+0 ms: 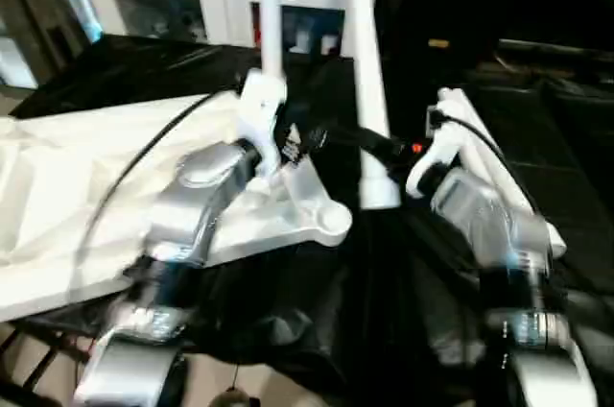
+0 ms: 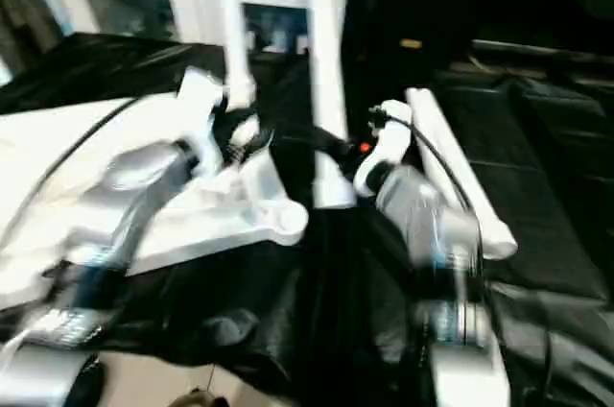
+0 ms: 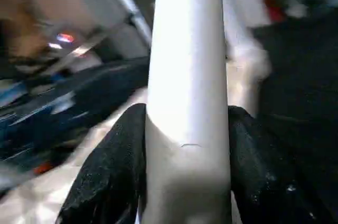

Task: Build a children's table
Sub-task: Pick table leg

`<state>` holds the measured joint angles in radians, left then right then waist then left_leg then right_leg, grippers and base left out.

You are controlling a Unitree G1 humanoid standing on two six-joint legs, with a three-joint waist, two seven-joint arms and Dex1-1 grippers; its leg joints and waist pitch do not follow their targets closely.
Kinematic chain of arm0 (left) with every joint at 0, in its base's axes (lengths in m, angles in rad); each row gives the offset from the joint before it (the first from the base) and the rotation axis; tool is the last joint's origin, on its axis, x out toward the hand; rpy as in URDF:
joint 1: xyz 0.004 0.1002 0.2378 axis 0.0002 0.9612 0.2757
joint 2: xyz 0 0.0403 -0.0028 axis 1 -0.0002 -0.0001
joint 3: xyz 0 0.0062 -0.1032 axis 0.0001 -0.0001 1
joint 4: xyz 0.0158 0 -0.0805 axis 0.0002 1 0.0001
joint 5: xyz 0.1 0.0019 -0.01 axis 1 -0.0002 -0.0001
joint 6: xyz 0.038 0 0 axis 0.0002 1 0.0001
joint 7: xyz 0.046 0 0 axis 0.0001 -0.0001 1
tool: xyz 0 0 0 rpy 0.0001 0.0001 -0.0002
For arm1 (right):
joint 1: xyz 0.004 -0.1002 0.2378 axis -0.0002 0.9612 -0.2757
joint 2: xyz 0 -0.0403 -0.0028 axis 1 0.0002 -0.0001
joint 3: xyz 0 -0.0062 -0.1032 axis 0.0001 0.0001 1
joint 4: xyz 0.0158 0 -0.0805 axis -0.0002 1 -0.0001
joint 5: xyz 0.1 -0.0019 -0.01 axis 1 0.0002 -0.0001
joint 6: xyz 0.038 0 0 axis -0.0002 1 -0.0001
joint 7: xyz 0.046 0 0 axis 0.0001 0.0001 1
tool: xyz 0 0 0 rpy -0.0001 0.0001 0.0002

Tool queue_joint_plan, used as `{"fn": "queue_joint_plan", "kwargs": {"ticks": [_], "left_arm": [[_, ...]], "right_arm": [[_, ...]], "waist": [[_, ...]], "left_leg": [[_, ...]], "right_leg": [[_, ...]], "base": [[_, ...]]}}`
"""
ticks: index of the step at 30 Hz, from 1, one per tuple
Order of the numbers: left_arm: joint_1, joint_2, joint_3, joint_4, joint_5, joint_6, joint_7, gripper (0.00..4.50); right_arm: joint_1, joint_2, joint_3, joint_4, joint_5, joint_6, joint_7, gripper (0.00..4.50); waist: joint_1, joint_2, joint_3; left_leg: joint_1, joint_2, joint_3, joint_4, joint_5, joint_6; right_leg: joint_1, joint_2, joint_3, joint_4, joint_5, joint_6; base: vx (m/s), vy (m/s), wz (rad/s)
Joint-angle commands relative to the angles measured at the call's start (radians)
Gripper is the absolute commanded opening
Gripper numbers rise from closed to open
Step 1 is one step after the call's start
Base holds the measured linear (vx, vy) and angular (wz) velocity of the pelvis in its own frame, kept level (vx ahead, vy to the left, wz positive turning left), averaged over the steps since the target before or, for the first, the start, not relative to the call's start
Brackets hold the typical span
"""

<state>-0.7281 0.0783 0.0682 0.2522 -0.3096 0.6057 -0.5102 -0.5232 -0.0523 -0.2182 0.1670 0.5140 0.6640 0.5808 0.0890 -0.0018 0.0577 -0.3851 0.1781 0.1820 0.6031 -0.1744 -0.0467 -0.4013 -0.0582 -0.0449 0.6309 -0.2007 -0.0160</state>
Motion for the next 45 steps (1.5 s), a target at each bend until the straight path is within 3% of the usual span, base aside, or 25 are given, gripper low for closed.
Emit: {"fn": "queue_joint_plan", "kwargs": {"ticks": [1, 7, 8, 12, 13, 20, 25, 26, 27, 32, 37, 45], "left_arm": [[-0.013, -0.013, 0.027, 0.01, -0.06, 0.044, 0.0, 3.1], [-0.025, -0.069, 0.076, -0.008, -0.16, 0.123, 0.006, 3.1], [-0.022, -0.091, 0.097, -0.044, -0.211, 0.165, 0.001, 3.1], [-0.017, -0.096, 0.106, -0.079, -0.255, 0.215, -0.004, 3.1], [-0.006, -0.091, 0.095, -0.093, -0.262, 0.234, -0.009, 3.1], [0.001, -0.107, 0.11, -0.098, -0.281, 0.254, 0.011, 3.1], [-0.013, -0.114, 0.12, -0.078, -0.272, 0.245, 0.058, 3.1], [-0.014, -0.115, 0.123, -0.077, -0.275, 0.246, 0.059, 2.81], [-0.02, -0.124, 0.132, -0.069, -0.276, 0.25, 0.075, 2.74], [-0.022, -0.133, 0.139, -0.064, -0.281, 0.253, 0.085, 2.41], [-0.024, -0.135, 0.144, -0.062, -0.284, 0.238, 0.098, 2.03], [-0.027, -0.135, 0.168, -0.054, -0.281, 0.212, 0.121, 1.95]], "right_arm": [[0.01, -0.005, 0.015, -0.055, 0.03, -0.007, 0.037, 1.85], [0.045, -0.009, 0.082, -0.097, 0.008, -0.036, 0.08, 1.85], [0.05, -0.014, 0.099, -0.097, -0.011, -0.035, 0.068, 1.85], [0.055, -0.018, 0.102, -0.103, -0.008, -0.026, 0.061, 1.85], [0.05, -0.016, 0.092, -0.1, 0.001, -0.007, 0.049, 1.85], [0.03, -0.012, 0.061, -0.098, 0.054, 0.068, 0.016, 1.85], [0.043, -0.029, 0.127, -0.135, 0.025, 0.062, 0.033, 1.85], [0.044, -0.031, 0.133, -0.138, 0.021, 0.061, 0.035, 1.85], [0.052, -0.035, 0.177, -0.153, -0.013, 0.039, 0.037, 1.85], [0.057, -0.04, 0.234, -0.161, -0.06, 0.005, 0.031, 1.85], [0.054, -0.043, 0.249, -0.154, -0.067, 0.0, 0.027, 1.85], [0.055, -0.044, 0.26, -0.141, -0.075, -0.042, 0.051, 1.85]], "waist": [[0.004, 0.0, -0.074], [0.003, 0.0, -0.075], [0.003, -0.003, -0.075], [0.003, -0.002, -0.073], [0.001, -0.007, -0.073], [0.002, -0.004, -0.072], [0.003, -0.004, -0.072], [0.003, -0.005, -0.072], [0.002, 0.001, -0.072], [-0.001, -0.003, -0.07], [0.0, -0.006, -0.071], [0.0, -0.006, -0.07]], "left_leg": [[0.022, 0.045, -0.017, -0.062, -0.129, 0.023], [0.018, 0.043, -0.018, -0.062, -0.116, 0.027], [0.018, 0.043, -0.017, -0.061, -0.112, 0.027], [0.014, 0.045, -0.019, -0.062, -0.113, 0.032], [0.016, 0.042, -0.017, -0.062, -0.117, 0.037], [0.017, 0.043, -0.019, -0.064, -0.118, 0.029], [0.015, 0.043, -0.019, -0.065, -0.107, 0.023], [0.015, 0.043, -0.019, -0.065, -0.105, 0.023], [0.014, 0.043, -0.02, -0.064, -0.105, 0.022], [0.015, 0.043, -0.019, -0.065, -0.119, 0.018], [0.016, 0.044, -0.019, -0.066, -0.125, 0.018], [0.015, 0.044, -0.019, -0.065, -0.12, 0.024]], "right_leg": [[0.056, -0.08, 0.043, -0.073, -0.066, -0.235], [0.056, -0.079, 0.042, -0.076, -0.074, -0.217], [0.057, -0.079, 0.042, -0.076, -0.072, -0.216], [0.058, -0.08, 0.042, -0.076, -0.073, -0.224], [0.058, -0.079, 0.042, -0.078, -0.085, -0.214], [0.055, -0.077, 0.043, -0.083, -0.112, -0.195], [0.057, -0.078, 0.043, -0.082, -0.093, -0.187], [0.057, -0.078, 0.043, -0.081, -0.09, -0.186], [0.057, -0.078, 0.043, -0.081, -0.087, -0.186], [0.056, -0.078, 0.044, -0.085, -0.103, -0.18], [0.056, -0.077, 0.045, -0.084, -0.101, -0.182], [0.056, -0.078, 0.045, -0.083, -0.098, -0.182]], "base": [[0.0, 0.0, 0.0], [0.0, 0.0, 0.0], [0.0, 0.0, 0.0], [0.0, 0.0, 0.0], [0.0, 0.0, 0.0], [0.0, 0.0, 0.0], [0.0, 0.0, 0.0], [0.0, 0.0, 0.0], [0.0, 0.0, 0.0], [0.0, 0.0, 0.0], [0.0, 0.0, 0.0], [0.0, 0.0, 0.0]]}}
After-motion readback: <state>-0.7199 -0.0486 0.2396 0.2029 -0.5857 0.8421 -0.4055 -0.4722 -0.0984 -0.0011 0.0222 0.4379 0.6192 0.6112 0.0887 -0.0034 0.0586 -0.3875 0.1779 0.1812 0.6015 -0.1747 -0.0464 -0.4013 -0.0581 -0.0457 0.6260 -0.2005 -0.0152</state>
